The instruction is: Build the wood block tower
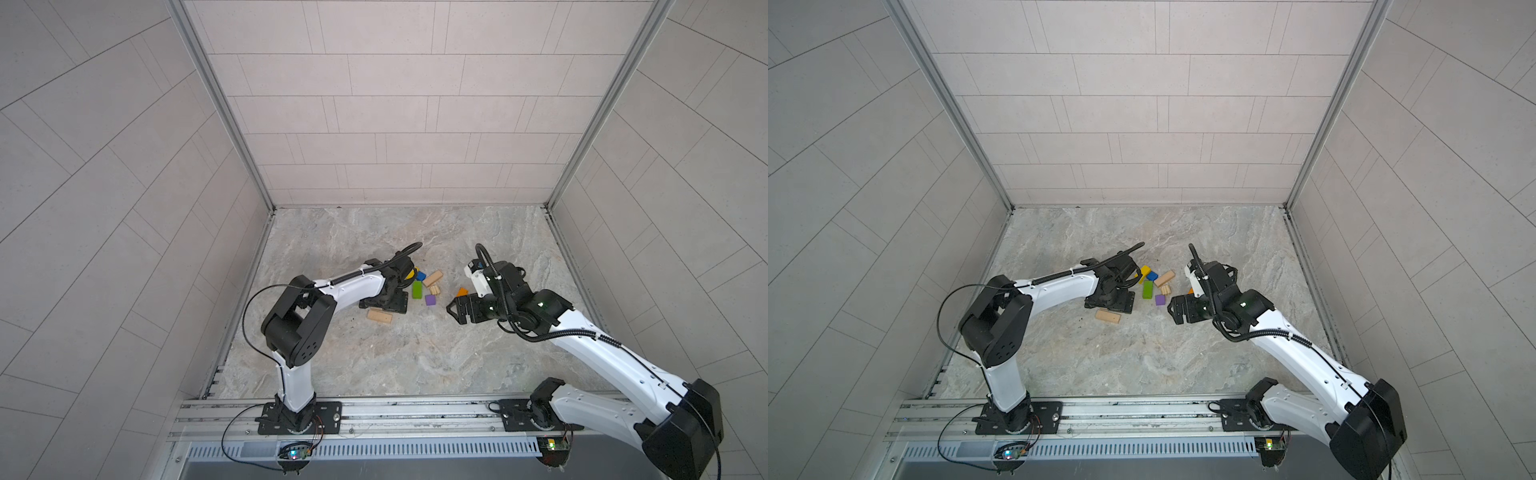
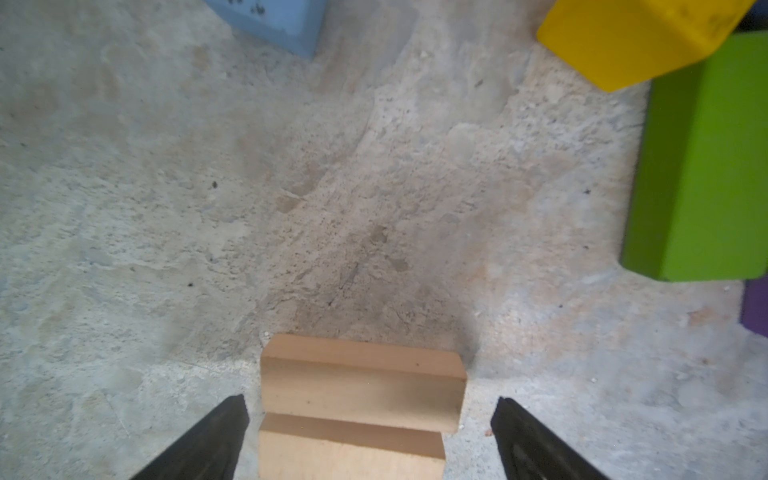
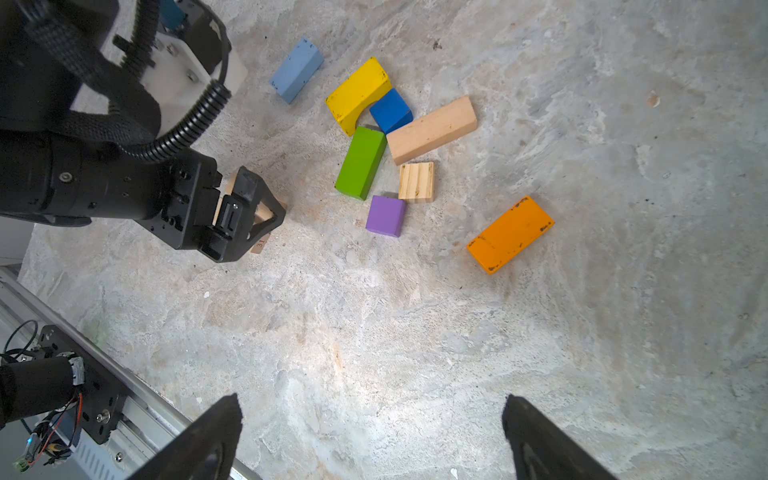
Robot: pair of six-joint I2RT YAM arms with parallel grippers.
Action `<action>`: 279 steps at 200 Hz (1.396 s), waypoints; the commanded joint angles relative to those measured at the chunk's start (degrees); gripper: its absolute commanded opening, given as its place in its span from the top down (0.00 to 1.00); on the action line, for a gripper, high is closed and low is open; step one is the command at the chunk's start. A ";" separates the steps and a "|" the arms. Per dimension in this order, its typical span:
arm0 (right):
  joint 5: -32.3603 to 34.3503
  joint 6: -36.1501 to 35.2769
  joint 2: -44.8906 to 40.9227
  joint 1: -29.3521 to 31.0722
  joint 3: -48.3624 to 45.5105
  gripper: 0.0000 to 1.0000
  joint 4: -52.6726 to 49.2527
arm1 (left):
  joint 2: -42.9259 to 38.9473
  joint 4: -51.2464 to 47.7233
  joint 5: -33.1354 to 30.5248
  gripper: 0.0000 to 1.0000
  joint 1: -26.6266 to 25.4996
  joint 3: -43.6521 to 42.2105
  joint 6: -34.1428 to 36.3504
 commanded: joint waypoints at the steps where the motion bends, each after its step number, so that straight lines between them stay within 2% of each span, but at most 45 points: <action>1: 0.16 0.04 -0.18 0.51 -0.17 0.01 -0.80 | -3.87 -2.50 1.01 0.00 0.30 -1.71 0.89; 37: -0.16 0.13 0.88 0.66 0.59 0.01 -0.48 | -6.98 -2.12 2.56 0.00 0.30 -5.40 1.33; 101: -0.99 0.00 0.85 1.53 1.08 0.01 0.23 | -6.91 0.85 3.78 0.00 0.21 -8.71 2.07; 279: -0.22 0.00 0.40 2.18 0.25 0.01 0.36 | -4.68 2.73 2.54 0.06 -0.07 -9.89 1.64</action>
